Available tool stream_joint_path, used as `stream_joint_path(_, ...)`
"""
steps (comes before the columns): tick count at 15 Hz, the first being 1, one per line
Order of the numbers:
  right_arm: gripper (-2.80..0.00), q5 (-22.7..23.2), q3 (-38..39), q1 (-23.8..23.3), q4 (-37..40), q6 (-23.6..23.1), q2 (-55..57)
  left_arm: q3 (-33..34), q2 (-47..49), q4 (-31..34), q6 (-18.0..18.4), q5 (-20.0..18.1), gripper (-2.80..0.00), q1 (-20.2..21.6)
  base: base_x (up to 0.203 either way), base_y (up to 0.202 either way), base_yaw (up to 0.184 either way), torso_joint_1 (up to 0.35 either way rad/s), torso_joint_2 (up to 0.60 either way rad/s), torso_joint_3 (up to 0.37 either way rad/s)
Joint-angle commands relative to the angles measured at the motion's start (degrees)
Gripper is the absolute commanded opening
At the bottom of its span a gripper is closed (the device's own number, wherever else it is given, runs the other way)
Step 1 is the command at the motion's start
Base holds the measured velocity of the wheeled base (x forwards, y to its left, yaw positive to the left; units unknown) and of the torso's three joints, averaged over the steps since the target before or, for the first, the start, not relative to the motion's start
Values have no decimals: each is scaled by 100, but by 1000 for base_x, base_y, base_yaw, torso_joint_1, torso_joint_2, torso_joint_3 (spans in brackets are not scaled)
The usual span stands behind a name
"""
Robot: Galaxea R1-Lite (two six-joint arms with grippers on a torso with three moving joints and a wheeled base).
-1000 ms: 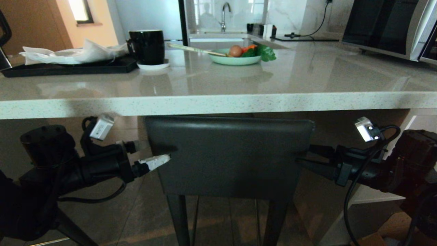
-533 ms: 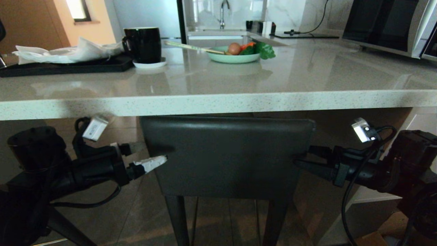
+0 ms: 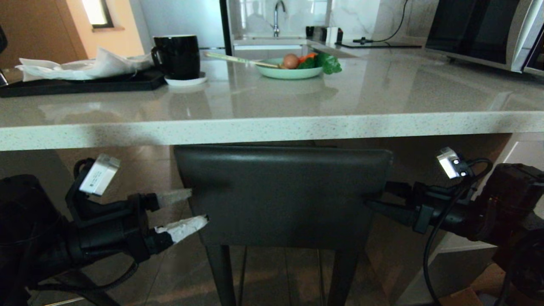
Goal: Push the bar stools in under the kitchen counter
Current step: Pull the gray chair out from under the dining table
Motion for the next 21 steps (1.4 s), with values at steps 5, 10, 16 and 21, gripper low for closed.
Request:
stream_joint_path(5, 0, 22, 58, 13, -266, 20, 12, 334, -65, -43, 180, -142, 0, 517, 0, 0, 0, 0, 0, 0)
stream_joint_path(10, 0, 28, 58, 13, -283, 11, 115, 161, 215, -54, 299, -529, 0, 1013, 0, 0, 0, 0, 0, 0)
stream_joint_path(16, 0, 22, 49, -3, -453, 14, 288, -517, 1930, -1331, 369, -863, 0, 972, 0, 0, 0, 0, 0, 0)
stream_joint_path(21, 0, 175, -43, 4, -512, 11, 381, -1052, 2193, -1437, 310, -1053, 0, 991, 0, 0, 0, 0, 0, 0)
